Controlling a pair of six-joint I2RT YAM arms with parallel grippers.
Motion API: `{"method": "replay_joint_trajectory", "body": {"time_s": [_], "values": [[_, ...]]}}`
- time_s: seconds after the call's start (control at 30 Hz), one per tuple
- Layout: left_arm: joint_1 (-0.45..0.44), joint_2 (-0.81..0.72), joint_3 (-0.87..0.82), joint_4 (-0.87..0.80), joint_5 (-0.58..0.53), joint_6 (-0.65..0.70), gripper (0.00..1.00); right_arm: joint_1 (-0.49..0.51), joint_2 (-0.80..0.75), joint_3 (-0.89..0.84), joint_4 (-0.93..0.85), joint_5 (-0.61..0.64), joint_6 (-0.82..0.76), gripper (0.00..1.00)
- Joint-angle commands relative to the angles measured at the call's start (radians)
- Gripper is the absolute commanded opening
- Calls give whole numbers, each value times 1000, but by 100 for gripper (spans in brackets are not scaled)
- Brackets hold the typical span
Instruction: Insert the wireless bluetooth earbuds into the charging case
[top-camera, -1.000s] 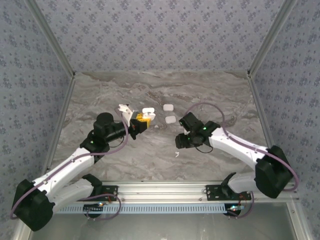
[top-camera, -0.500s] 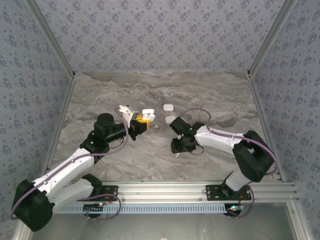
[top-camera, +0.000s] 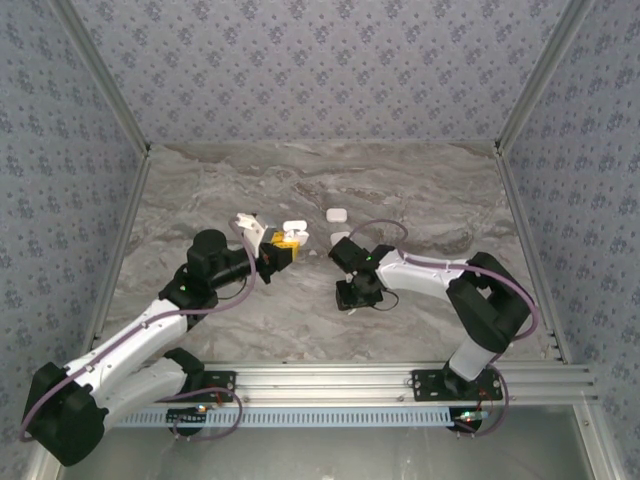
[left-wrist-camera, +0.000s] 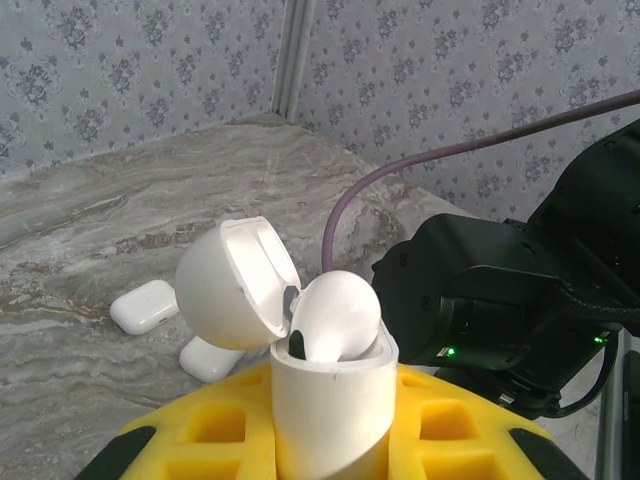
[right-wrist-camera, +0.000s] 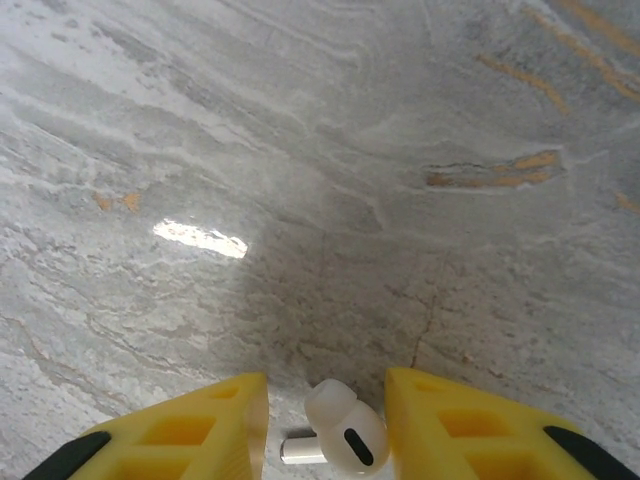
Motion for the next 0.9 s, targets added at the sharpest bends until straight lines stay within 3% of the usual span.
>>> {"method": "replay_joint_trajectory", "body": {"time_s": [0.0,0.53,0.87], "values": [[-6,-21,-1,14,-6,10,0,14,26,32,-36,7,-4,37],[-6,-21,-5,14,-9,12,0,39,58,72,-95,55,-53,22],[-7,-25,-9,12,-12,10,0,45,46,96,-132,81,-86,23]]}}
